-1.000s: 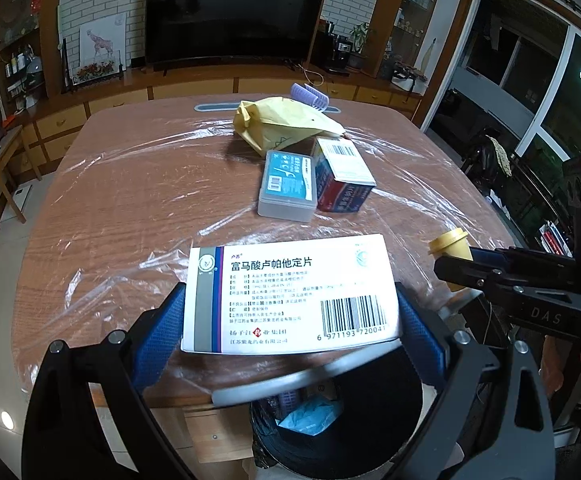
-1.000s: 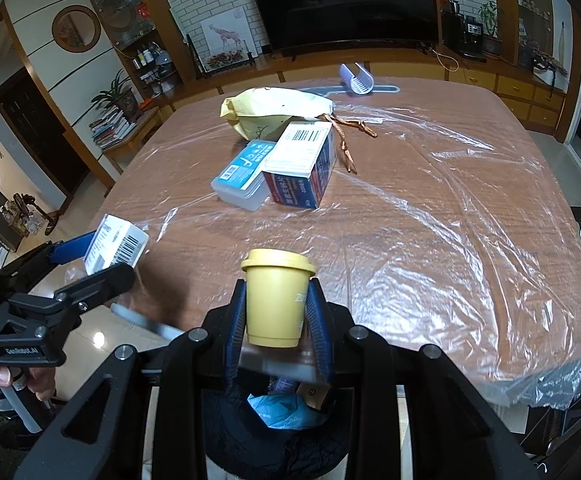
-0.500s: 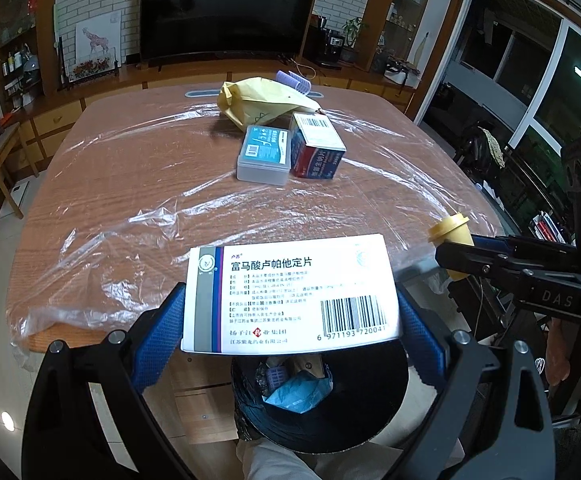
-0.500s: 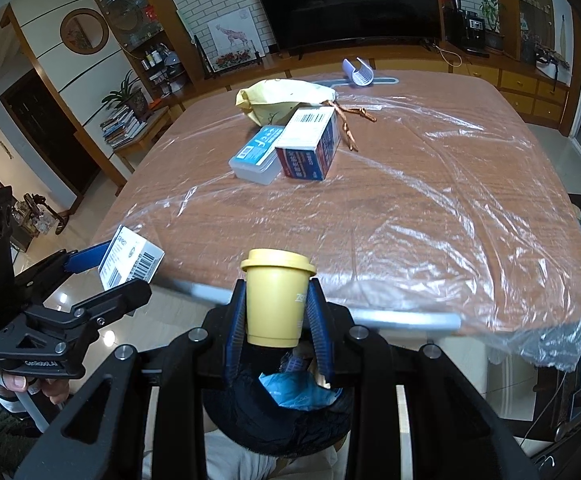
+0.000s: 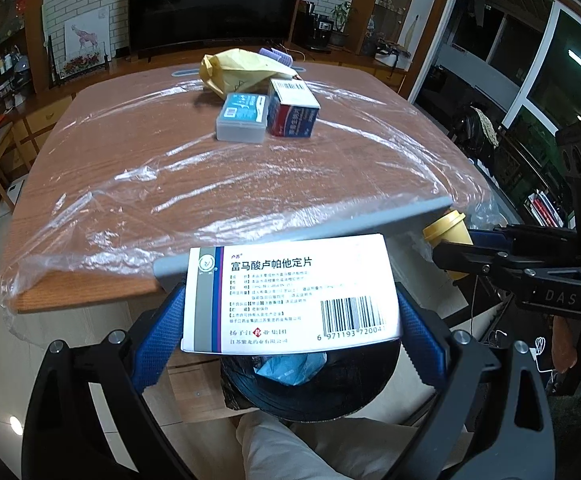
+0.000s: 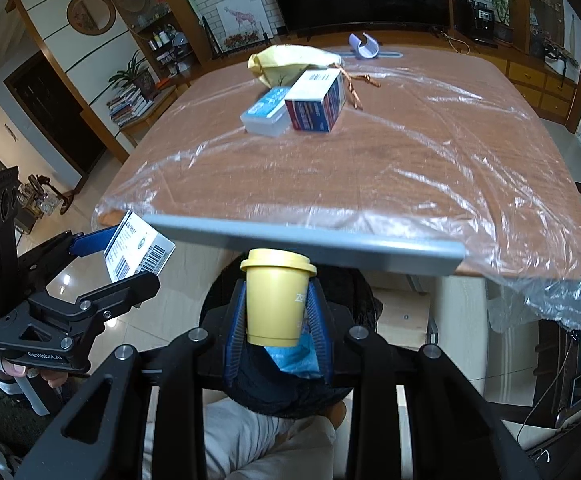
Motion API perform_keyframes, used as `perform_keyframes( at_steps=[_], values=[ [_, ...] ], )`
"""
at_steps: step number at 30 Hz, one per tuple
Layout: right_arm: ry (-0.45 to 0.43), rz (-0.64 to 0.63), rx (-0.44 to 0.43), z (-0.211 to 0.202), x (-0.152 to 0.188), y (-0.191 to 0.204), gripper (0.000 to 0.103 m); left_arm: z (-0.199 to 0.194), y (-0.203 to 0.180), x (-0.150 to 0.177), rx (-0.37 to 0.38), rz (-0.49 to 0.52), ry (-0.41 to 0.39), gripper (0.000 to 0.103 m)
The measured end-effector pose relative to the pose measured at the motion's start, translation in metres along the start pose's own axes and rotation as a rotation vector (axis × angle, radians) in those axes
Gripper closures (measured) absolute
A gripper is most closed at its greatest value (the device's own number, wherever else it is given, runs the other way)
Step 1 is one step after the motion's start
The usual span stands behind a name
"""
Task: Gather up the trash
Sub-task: 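Carry the yellow cup and white medicine box over the black bin with both grippers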
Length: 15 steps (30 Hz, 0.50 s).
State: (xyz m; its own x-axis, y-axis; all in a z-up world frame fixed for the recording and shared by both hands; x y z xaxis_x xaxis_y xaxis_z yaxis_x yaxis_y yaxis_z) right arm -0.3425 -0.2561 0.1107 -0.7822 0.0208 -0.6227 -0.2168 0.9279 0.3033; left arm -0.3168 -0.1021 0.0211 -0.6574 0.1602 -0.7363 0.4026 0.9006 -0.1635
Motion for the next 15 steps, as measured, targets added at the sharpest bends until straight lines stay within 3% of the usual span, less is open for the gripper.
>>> perform_keyframes(
  at_steps=[15],
  values=[
    [0.064,-0.033,-0.002,0.014,0.028,-0.001,0.073,0.010,-0.013,0.031,-0.012,0.032,0.063,0.006]
  ],
)
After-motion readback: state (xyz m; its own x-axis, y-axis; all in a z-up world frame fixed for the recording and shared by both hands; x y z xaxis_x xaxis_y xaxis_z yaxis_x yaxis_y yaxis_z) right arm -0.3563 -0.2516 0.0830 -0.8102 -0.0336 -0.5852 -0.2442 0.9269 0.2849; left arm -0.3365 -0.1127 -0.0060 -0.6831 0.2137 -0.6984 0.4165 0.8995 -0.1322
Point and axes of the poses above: each gripper's, at about its wrist camera, not at the fingertips, and z roughly the way its jaws point, y to its left, x to its underside, the point moved 1 cm from there along z, roughly the way its jaws point, and after that the axes turned 11 degrees about -y, right-handed, at the moved point
